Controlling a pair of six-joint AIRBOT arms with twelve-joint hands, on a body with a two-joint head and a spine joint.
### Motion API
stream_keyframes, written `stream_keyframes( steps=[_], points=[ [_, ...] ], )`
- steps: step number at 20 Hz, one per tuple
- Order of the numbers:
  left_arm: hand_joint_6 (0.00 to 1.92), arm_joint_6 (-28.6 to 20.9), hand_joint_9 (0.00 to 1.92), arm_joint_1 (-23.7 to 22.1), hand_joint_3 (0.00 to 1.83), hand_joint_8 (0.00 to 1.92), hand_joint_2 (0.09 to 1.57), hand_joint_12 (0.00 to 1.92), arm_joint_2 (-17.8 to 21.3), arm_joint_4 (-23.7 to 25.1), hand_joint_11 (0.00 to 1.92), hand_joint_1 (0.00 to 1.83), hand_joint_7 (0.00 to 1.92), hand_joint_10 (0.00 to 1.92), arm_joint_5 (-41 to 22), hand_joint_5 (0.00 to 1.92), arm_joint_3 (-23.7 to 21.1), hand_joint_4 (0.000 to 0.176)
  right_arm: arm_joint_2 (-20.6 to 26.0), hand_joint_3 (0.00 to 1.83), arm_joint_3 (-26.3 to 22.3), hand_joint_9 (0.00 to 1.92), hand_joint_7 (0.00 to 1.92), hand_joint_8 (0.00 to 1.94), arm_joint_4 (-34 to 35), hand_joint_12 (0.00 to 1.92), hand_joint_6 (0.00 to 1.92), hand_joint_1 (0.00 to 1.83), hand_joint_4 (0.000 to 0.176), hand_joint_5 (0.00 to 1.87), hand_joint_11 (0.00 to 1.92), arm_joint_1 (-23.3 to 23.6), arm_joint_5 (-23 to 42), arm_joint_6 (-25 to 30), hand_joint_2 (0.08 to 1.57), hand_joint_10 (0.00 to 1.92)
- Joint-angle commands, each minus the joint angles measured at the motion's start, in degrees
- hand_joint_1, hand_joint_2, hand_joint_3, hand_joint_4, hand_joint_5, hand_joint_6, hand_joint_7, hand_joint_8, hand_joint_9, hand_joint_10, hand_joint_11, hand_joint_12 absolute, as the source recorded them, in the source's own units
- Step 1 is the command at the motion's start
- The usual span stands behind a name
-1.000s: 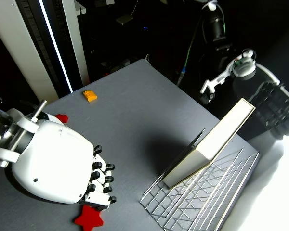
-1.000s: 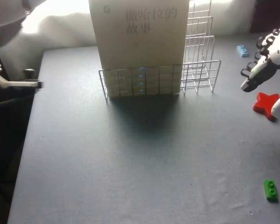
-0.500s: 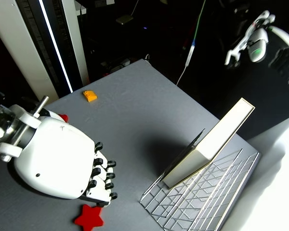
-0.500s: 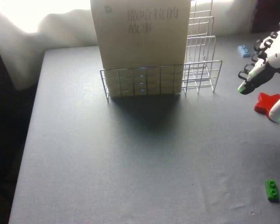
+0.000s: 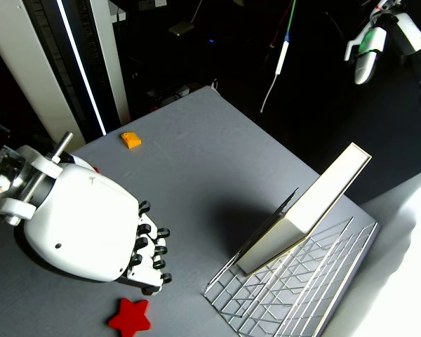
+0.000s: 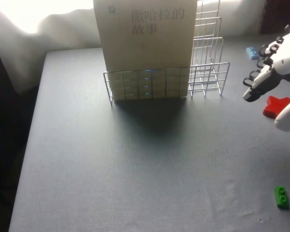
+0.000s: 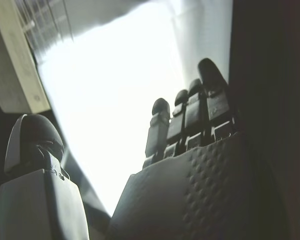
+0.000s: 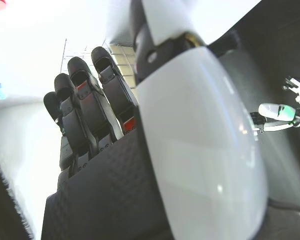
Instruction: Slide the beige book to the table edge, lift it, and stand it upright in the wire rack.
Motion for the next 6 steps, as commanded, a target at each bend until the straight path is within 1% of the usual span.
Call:
stream_keyframes(
  steps=[1,2,3,4,5,6],
  points=[
    [0.01,-1.4,0.07,-1.4,0.00,0.00,1.00,0.57,1.1,0.8,0.00,0.63,0.02,0.01,-3.2,0.13,0.0,0.056,0.4,0.00,-0.3,0.31,0.32,0.00,-2.0,0.82,0.00,0.22,0.000,0.29,0.00,0.3,-3.5,0.2,1.20,0.00],
    [0.01,-4.4,0.10,-3.0,0.00,0.01,1.00,0.64,1.4,6.6,0.00,0.65,0.06,0.01,-3.1,0.16,-0.3,0.050,0.4,0.00,-0.5,0.34,0.34,0.00,-2.0,0.88,0.00,0.25,0.000,0.31,0.00,0.2,-3.5,0.2,1.19,0.00],
    [0.00,-7.5,0.12,-4.6,0.00,0.01,1.01,0.66,1.5,12.6,0.00,0.65,0.09,0.01,-3.2,0.17,-0.6,0.043,0.3,0.00,-0.7,0.36,0.36,0.01,-2.0,0.90,0.00,0.25,0.000,0.31,0.01,0.2,-3.5,0.2,1.19,0.01],
    [0.01,-9.9,0.15,-5.6,0.00,0.01,1.02,0.69,1.6,16.6,0.00,0.64,0.12,0.01,-3.3,0.20,-0.8,0.040,0.3,0.00,-0.8,0.36,0.36,0.00,-2.0,0.91,0.00,0.24,0.000,0.31,0.01,0.2,-3.5,0.2,1.19,0.01],
    [0.01,-11.0,0.26,-6.4,0.00,0.02,1.05,0.77,1.9,18.4,0.00,0.60,0.22,0.02,-4.1,0.28,-1.4,0.022,0.2,0.00,-1.0,0.39,0.39,0.00,-2.0,0.94,0.00,0.25,0.000,0.34,0.03,0.1,-3.6,0.3,1.19,0.01],
    [0.02,-11.1,0.40,-6.4,0.00,0.02,1.08,0.90,2.1,18.6,0.03,0.62,0.37,0.03,-4.6,0.40,-1.9,0.000,0.1,0.00,-1.2,0.48,0.49,0.01,-2.0,0.97,0.01,0.28,0.000,0.44,0.09,0.0,-3.7,0.3,1.18,0.02]
  ],
)
